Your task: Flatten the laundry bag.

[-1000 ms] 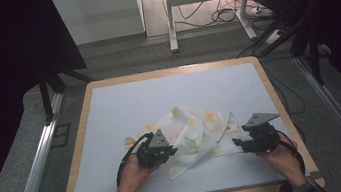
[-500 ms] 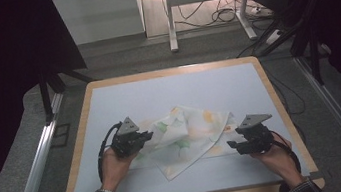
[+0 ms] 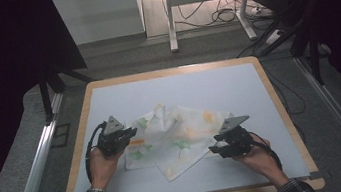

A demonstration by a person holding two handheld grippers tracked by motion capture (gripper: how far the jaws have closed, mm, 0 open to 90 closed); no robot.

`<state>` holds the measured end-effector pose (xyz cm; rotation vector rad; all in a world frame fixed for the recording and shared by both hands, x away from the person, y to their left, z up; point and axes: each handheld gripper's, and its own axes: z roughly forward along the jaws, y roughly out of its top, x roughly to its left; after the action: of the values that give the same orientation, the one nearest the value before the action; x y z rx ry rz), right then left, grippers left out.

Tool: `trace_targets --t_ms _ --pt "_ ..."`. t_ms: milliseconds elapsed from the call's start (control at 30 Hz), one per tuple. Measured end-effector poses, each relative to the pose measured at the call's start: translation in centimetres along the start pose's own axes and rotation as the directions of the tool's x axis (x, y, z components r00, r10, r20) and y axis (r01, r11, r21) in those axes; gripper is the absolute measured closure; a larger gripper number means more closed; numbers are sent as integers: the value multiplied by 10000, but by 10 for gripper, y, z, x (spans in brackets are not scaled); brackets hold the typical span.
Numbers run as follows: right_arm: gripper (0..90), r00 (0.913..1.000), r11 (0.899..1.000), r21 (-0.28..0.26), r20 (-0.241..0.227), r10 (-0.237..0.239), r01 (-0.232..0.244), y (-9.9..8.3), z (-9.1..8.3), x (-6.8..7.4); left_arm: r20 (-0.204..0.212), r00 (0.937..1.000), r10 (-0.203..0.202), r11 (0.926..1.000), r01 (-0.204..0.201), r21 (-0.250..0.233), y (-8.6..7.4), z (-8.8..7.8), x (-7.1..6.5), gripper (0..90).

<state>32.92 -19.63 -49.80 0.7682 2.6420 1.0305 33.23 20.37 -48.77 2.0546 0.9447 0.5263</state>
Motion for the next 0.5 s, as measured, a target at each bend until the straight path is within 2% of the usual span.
trace_targets --t_ms 233,300,367,400,500 --pt "472 9955 9973 114 -618 -714 722 15 25 19 -14 9999 -144 9996 145 227 -4 1 6 859" --pt "477 9941 9952 394 -658 -867 894 15 32 24 0 9999 -107 9995 107 302 -4 2 5 858" --pt "528 9912 9872 966 -496 -1226 1270 12 40 25 -7 10000 -63 9994 63 335 -4 3 5 857" --pt "569 9909 9883 817 -494 -1251 1288 11 40 25 0 10000 -43 9994 43 351 -4 3 5 858" --pt "823 9919 9911 792 -772 -1010 1071 12 39 24 21 10000 25 9992 -26 406 -3 5 4 859"
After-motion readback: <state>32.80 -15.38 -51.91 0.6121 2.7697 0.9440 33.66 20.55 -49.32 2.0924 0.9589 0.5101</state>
